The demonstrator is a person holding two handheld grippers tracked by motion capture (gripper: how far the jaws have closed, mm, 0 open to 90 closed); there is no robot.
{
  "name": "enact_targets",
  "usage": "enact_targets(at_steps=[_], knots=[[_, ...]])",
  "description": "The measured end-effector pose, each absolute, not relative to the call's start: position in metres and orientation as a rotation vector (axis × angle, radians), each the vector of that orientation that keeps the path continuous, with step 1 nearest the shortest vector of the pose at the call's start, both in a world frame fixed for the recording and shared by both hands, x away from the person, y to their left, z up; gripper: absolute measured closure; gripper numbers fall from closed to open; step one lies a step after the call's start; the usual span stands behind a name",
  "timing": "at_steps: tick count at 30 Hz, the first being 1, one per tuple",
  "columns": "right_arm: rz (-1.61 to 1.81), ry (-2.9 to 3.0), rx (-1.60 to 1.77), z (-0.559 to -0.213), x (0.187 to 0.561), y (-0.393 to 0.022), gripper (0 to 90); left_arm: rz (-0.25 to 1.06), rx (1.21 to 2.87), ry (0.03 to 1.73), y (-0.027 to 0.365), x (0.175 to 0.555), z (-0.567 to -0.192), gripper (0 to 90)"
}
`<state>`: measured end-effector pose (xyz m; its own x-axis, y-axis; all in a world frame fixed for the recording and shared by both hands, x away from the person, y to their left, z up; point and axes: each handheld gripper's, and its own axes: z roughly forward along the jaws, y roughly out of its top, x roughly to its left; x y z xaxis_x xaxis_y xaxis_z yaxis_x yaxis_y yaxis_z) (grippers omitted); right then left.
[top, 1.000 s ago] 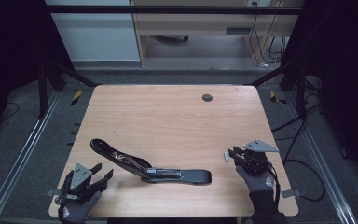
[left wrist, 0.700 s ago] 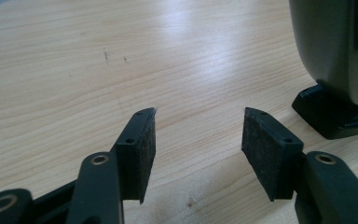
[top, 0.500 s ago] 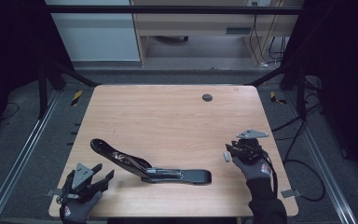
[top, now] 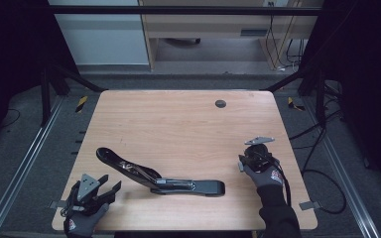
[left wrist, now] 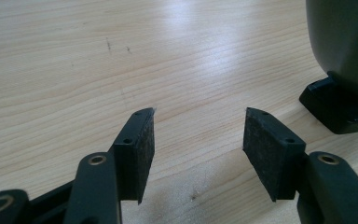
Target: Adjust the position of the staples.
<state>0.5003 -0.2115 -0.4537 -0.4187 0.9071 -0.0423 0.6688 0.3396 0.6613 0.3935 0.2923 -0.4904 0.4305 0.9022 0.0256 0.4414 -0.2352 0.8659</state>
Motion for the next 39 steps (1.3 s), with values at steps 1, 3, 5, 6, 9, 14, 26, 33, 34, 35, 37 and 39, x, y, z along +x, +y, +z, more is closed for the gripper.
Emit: enact_targets(at_steps=[1,3,5,6,9,14,26,33,34,35,37,39], knots=[[0.786,2.208,1.382,-0.455,0.501,-0.211,72.7,0.694,1.847,1.147,0.292,0.394,-0.49,42.9],[0.762,2.221,1.408,-0.457,0.502,-0.21,73.0,0.695,1.846,1.148,0.292,0.393,-0.49,42.9],[0.743,2.238,1.411,-0.459,0.503,-0.21,73.0,0.697,1.848,1.146,0.292,0.393,-0.49,42.9],[0.743,2.239,1.427,-0.46,0.503,-0.209,72.9,0.696,1.849,1.146,0.291,0.393,-0.49,42.9],[0.729,2.24,1.451,-0.463,0.504,-0.208,72.1,0.695,1.852,1.146,0.291,0.394,-0.491,42.8],[0.711,2.26,1.467,-0.469,0.504,-0.207,71.2,0.691,1.856,1.15,0.292,0.394,-0.491,42.8],[0.692,2.289,1.507,-0.477,0.509,-0.205,73.3,0.687,1.863,1.151,0.291,0.394,-0.492,42.8],[0.668,2.289,1.509,-0.479,0.509,-0.203,78.2,0.685,1.862,1.153,0.291,0.394,-0.492,42.8],[0.666,2.295,1.495,-0.479,0.509,-0.204,78.2,0.686,1.862,1.153,0.291,0.394,-0.492,42.8],[0.675,2.301,1.489,-0.477,0.508,-0.204,78.3,0.685,1.862,1.154,0.291,0.394,-0.492,42.8],[0.696,2.324,1.448,-0.474,0.506,-0.207,78.3,0.684,1.861,1.155,0.291,0.394,-0.492,42.8],[0.712,2.355,1.4,-0.47,0.502,-0.209,78.3,0.685,1.861,1.154,0.291,0.394,-0.492,42.8]])
